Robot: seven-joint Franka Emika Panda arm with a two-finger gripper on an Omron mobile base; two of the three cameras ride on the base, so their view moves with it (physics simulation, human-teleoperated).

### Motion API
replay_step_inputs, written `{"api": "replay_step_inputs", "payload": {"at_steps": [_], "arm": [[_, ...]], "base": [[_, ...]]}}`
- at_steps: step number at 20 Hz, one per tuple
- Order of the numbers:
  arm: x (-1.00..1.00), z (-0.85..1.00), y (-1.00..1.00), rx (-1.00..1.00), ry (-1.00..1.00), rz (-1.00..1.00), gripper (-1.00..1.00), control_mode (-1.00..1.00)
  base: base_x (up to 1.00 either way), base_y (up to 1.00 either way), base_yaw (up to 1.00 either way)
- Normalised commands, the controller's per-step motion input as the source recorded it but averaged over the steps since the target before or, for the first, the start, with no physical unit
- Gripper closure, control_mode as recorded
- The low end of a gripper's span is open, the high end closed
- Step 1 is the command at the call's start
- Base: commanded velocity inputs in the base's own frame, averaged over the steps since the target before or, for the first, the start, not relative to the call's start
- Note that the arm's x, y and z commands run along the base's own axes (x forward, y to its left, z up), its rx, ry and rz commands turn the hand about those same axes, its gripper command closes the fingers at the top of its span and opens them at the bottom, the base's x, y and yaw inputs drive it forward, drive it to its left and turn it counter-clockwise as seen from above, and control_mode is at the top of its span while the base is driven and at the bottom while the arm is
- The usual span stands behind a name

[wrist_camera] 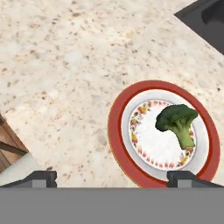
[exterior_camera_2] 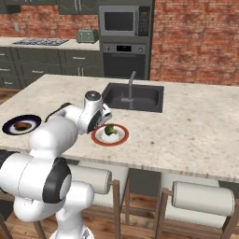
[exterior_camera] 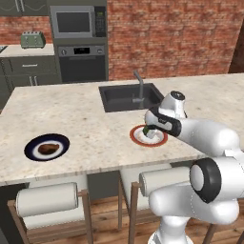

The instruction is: Transport the chicken drumstick and broccoli to the fridge. Place the chicken drumstick on the rack containing meat and place the broccoli on the rack containing the vegetable, ensuring meats and vegetables are on different racks.

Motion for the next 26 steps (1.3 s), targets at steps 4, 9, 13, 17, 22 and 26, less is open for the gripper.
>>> {"api": "replay_step_inputs", "payload": {"at_steps": [4, 9, 13, 17, 22, 26], "arm": [[0.07, 0.00, 0.00, -0.06, 0.21, -0.07, -1.00, -1.00], [0.00, -0.02, -0.07, -0.05, 0.08, 0.00, -1.00, -1.00], [0.00, -0.19, -0.23, -0.06, 0.01, 0.00, -1.00, -1.00], [0.00, -0.27, -0.34, -0.05, 0.00, 0.00, -1.00, -1.00], [0.00, -0.29, -0.32, -0.04, 0.00, 0.00, -1.00, -1.00], [0.07, -0.24, -0.16, 0.00, 0.00, 0.04, -1.00, -1.00]], "base": [[0.00, 0.00, 0.00], [0.00, 0.00, 0.00], [0.00, 0.00, 0.00], [0.00, 0.00, 0.00], [0.00, 0.00, 0.00], [0.00, 0.00, 0.00]]}}
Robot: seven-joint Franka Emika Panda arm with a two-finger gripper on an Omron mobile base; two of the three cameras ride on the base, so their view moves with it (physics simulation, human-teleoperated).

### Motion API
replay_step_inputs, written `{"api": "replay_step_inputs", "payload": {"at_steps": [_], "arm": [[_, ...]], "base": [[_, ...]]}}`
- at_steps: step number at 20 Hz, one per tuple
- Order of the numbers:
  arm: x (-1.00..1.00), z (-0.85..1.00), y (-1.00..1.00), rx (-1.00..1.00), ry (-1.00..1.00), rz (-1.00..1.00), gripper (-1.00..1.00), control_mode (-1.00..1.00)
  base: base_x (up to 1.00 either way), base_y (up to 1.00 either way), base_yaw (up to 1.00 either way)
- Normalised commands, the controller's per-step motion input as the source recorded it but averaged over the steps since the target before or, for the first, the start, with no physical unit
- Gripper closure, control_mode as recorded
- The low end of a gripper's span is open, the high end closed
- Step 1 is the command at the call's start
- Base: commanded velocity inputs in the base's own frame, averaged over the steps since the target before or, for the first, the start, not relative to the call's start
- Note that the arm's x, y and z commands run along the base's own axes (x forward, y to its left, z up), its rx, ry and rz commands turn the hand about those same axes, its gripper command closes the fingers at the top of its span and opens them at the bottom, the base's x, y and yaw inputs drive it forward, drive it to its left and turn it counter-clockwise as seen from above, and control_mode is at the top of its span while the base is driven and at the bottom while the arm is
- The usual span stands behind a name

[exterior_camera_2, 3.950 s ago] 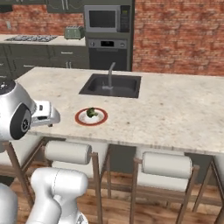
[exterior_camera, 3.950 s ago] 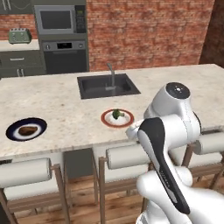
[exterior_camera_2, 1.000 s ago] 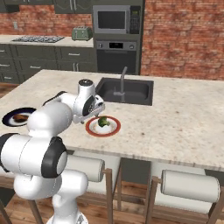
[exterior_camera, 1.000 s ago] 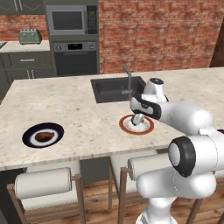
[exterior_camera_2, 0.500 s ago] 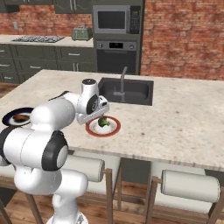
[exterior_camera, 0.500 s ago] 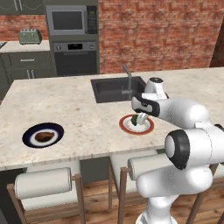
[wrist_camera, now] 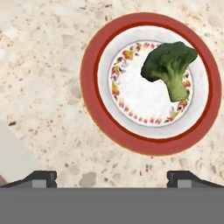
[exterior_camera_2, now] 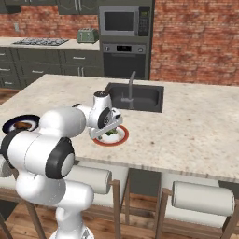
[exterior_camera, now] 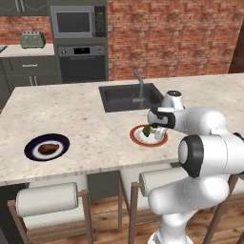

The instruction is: Transport the chicken drumstick and broccoli to the fridge. Place the chicken drumstick on the rack containing meat and place the broccoli on the rack containing the vegetable, ensuring meats and vegetables are on different racks.

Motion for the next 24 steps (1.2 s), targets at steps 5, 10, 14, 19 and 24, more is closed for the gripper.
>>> {"api": "replay_step_inputs", "payload": {"at_steps": [5, 10, 14, 19, 24], "arm": [[0.12, -0.07, 0.00, 0.00, 0.00, 0.05, -1.00, -1.00], [0.31, -0.05, 0.00, 0.00, 0.01, 0.01, -1.00, -1.00], [0.36, -0.03, 0.00, 0.00, 0.00, 0.00, -1.00, -1.00], [0.28, -0.11, 0.00, 0.00, 0.03, 0.00, -1.00, -1.00], [0.16, -0.22, 0.02, 0.02, 0.04, 0.01, -1.00, -1.00]], "base": [[0.00, 0.00, 0.00], [0.00, 0.00, 0.00], [0.00, 0.00, 0.00], [0.00, 0.00, 0.00], [0.00, 0.00, 0.00]]}}
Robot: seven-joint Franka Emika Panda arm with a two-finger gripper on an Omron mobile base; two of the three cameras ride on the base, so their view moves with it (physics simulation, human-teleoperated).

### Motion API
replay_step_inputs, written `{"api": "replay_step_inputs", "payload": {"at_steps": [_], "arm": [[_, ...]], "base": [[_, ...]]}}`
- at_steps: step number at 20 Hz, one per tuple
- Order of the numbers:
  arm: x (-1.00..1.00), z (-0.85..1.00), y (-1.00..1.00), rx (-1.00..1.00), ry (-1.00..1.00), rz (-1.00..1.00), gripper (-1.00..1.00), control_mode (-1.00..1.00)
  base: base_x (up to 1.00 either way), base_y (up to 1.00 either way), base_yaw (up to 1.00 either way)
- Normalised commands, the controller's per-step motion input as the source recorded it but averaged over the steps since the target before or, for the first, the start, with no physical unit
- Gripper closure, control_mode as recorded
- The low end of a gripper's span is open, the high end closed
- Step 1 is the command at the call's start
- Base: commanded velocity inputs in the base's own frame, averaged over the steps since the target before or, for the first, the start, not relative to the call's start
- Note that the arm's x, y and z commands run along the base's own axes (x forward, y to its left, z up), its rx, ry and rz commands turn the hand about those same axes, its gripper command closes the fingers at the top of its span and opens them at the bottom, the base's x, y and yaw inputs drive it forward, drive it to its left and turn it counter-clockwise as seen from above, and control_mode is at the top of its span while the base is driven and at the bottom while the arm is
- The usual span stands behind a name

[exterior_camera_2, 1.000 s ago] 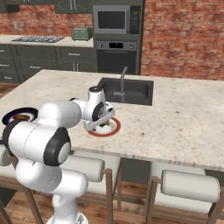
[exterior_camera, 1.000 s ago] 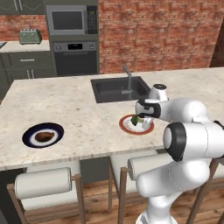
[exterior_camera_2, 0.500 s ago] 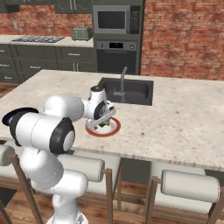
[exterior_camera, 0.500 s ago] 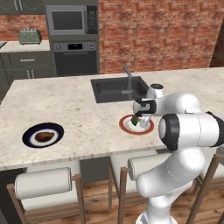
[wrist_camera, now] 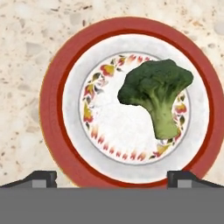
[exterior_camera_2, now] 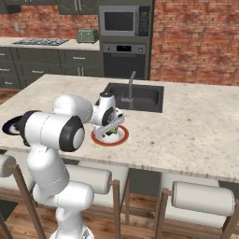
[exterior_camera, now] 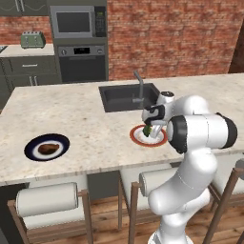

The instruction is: Transport the chicken drumstick and broccoli to the fridge. Place the chicken drumstick on the rack containing meat and place the broccoli on the rack containing the vegetable, ensuring meats and vegetables are on different racks.

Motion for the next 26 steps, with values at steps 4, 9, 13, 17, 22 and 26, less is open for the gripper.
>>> {"api": "replay_step_inputs", "payload": {"at_steps": [4, 9, 13, 17, 22, 26], "arm": [[0.22, -0.22, 0.00, 0.01, 0.01, 0.02, -1.00, -1.00], [0.24, -0.21, 0.00, 0.02, 0.00, 0.02, -1.00, -1.00], [0.23, -0.26, 0.00, 0.02, 0.01, 0.01, -1.00, -1.00], [0.13, -0.20, 0.00, 0.02, 0.01, 0.03, -1.00, -1.00], [0.17, -0.15, 0.00, 0.00, 0.00, 0.03, -1.00, -1.00], [0.14, -0.06, 0.00, 0.00, 0.00, 0.03, -1.00, -1.00]], "base": [[0.00, 0.00, 0.00], [0.00, 0.00, 0.00], [0.00, 0.00, 0.00], [0.00, 0.00, 0.00], [0.00, 0.00, 0.00], [0.00, 0.00, 0.00]]}}
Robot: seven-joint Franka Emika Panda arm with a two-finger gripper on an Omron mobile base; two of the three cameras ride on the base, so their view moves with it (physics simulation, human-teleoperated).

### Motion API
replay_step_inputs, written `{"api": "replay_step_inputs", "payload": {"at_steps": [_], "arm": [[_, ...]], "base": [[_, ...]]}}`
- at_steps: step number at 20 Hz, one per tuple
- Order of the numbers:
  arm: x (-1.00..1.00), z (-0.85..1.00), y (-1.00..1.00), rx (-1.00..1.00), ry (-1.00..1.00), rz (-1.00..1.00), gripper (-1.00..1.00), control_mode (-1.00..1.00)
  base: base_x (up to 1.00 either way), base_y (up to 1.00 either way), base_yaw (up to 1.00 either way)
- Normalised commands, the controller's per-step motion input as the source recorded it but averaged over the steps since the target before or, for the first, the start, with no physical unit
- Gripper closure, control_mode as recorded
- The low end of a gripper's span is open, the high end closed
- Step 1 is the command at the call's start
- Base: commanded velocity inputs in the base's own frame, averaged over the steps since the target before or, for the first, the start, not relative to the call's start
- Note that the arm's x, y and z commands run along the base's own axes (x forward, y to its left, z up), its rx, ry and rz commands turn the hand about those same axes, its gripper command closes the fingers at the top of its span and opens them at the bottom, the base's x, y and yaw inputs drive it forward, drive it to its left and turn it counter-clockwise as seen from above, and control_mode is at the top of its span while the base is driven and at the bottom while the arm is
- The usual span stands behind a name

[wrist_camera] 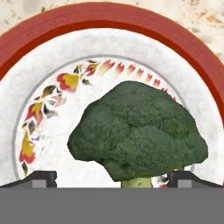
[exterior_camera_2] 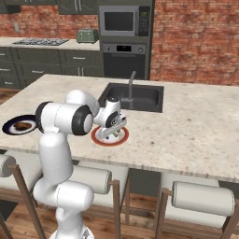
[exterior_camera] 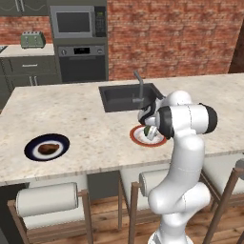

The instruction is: Transport the chicken drumstick and broccoli to the fridge. Place the chicken drumstick on the rack containing meat and place the broccoli on the rack containing the vegetable, ensuring meats and vegetables are on different racks.

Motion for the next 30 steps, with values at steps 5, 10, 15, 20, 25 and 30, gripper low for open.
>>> {"api": "replay_step_inputs", "payload": {"at_steps": [5, 10, 15, 20, 25, 30], "arm": [[0.12, -0.16, 0.00, 0.00, 0.00, 0.02, 1.00, -1.00], [0.18, -0.22, 0.00, 0.02, 0.00, 0.01, 1.00, -1.00], [0.20, -0.31, 0.00, 0.07, 0.02, 0.03, 1.00, -1.00], [-0.09, 0.00, 0.00, 0.01, 0.00, 0.00, 1.00, -1.00], [-0.70, 0.46, 0.00, 0.00, 0.00, -0.12, 1.00, -1.00], [-0.88, 0.72, 0.00, 0.00, 0.00, -0.26, 1.00, -1.00]], "base": [[0.00, 0.00, 0.00], [0.00, 0.00, 0.00], [0.00, 0.00, 0.00], [0.00, 0.00, 0.00], [0.00, 0.00, 0.00], [0.00, 0.00, 0.00]]}}
